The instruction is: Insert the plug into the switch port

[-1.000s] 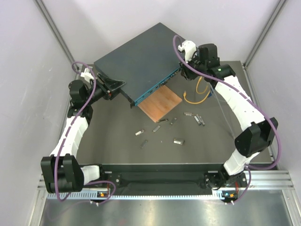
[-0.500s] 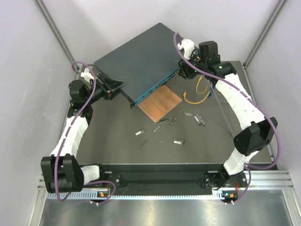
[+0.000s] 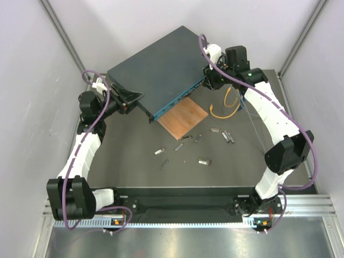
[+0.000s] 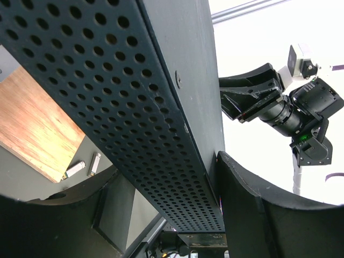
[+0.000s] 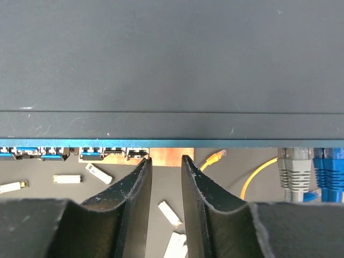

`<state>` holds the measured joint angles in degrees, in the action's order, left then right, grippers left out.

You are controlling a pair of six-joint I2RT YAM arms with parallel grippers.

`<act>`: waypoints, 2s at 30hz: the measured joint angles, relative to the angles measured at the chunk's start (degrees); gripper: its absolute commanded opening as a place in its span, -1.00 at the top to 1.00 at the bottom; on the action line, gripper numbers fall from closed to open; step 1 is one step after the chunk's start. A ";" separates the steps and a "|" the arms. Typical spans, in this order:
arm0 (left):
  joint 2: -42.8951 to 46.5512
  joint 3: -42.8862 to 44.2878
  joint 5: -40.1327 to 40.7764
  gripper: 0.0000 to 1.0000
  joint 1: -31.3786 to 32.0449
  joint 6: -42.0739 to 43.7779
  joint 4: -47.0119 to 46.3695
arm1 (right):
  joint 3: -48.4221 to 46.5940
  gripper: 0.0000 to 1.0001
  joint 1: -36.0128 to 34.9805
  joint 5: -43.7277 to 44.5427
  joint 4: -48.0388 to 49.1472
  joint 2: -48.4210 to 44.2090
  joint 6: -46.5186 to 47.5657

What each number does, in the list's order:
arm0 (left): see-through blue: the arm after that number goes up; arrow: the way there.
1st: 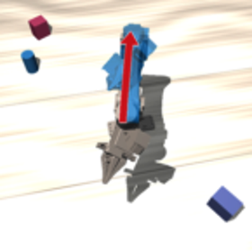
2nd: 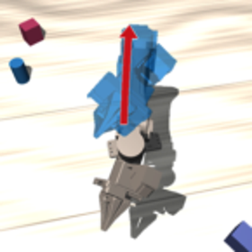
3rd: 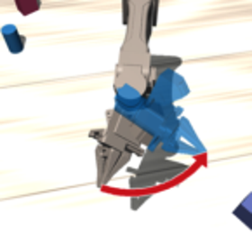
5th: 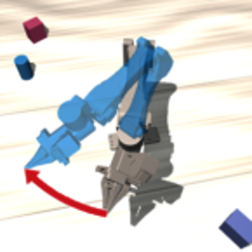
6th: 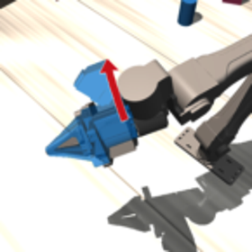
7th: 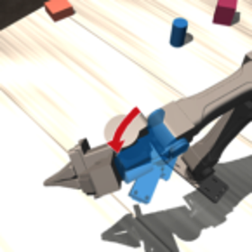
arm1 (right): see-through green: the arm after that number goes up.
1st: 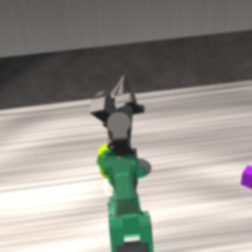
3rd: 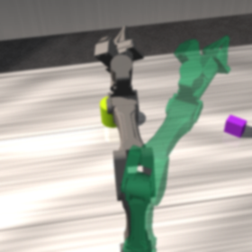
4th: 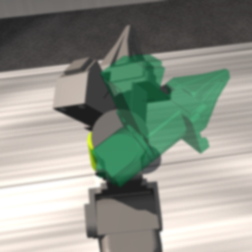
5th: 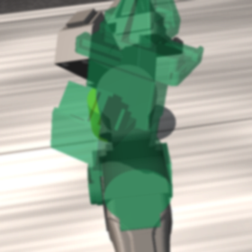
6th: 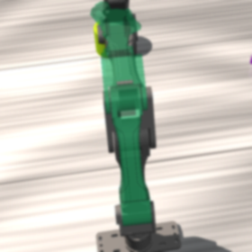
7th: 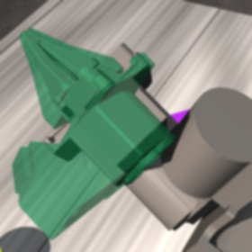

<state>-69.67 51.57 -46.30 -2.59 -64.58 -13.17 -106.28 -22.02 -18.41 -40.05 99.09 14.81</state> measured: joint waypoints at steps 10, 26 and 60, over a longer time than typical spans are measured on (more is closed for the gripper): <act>-0.22 0.00 -0.33 1.00 -0.39 0.24 0.22 | -0.90 0.47 0.13 -0.61 0.11 1.01 -4.85; -3.37 2.99 -5.62 1.00 -2.97 1.33 1.90 | 2.99 0.03 -0.07 -1.70 2.03 -1.05 -3.67; 3.06 2.84 1.42 -0.67 -6.64 3.41 3.74 | 54.25 -0.12 -4.09 -1.51 -0.96 -25.22 17.66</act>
<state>-66.61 54.41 -44.88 -9.23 -61.17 -9.43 -52.03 -26.11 -19.92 -41.01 73.87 32.47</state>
